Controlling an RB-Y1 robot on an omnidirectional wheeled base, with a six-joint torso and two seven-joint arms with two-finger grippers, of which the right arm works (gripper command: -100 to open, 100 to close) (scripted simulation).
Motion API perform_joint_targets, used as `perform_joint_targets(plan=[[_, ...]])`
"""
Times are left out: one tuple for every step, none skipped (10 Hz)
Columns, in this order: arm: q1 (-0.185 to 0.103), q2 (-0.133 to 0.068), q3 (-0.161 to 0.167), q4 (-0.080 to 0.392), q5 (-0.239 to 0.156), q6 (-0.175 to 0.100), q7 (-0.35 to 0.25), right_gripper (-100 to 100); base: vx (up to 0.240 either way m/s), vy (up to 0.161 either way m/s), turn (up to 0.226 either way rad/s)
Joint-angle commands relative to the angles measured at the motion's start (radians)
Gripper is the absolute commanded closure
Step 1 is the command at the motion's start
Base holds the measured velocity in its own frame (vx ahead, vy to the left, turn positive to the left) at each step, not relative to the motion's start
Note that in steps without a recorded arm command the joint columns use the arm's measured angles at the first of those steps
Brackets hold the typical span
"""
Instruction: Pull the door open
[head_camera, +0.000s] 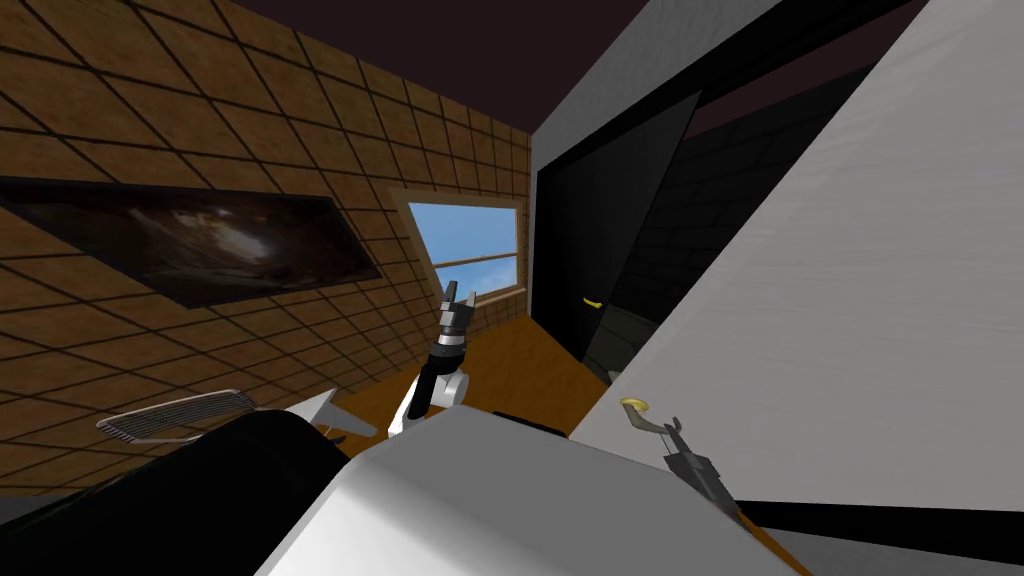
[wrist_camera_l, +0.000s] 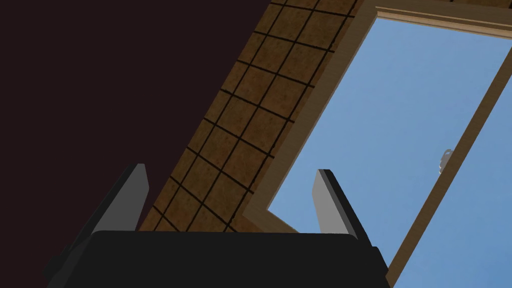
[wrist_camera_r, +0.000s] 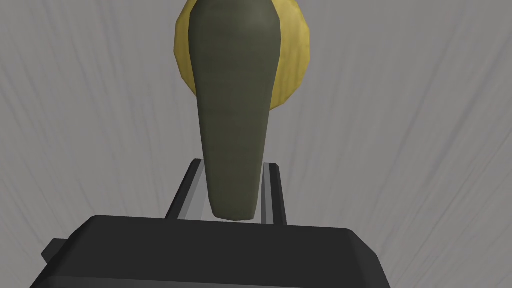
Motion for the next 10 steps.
perform_joint_targets(plan=[[-0.028,0.002,0.012,0.019,0.004,0.003,-0.004,100,-0.153,0.0,0.057],[-0.042,0.003,0.017,0.028,0.006,0.004,-0.007,100,-0.237,-0.003,0.1],[-0.066,0.004,0.027,0.044,0.01,0.006,-0.01,100,-0.232,-0.035,0.092],[-0.084,0.005,0.035,0.056,0.013,0.008,-0.013,100,-0.223,-0.049,0.081],[-0.103,0.007,0.043,0.069,0.015,0.01,-0.016,100,-0.243,-0.044,0.066],[-0.133,0.009,0.055,0.089,0.02,0.013,-0.021,100,-0.238,-0.06,0.091],[-0.153,0.01,0.063,0.102,0.023,0.015,-0.024,100,-0.248,-0.071,0.09],[-0.153,0.01,0.063,0.102,0.023,0.015,-0.024,100,-0.16,-0.024,0.019],[-0.182,0.012,0.075,0.121,0.027,0.017,-0.029,100,-0.137,-0.036,0.021],[-0.192,0.012,0.079,0.128,0.028,0.018,-0.03,100,-0.151,-0.067,0.058]])
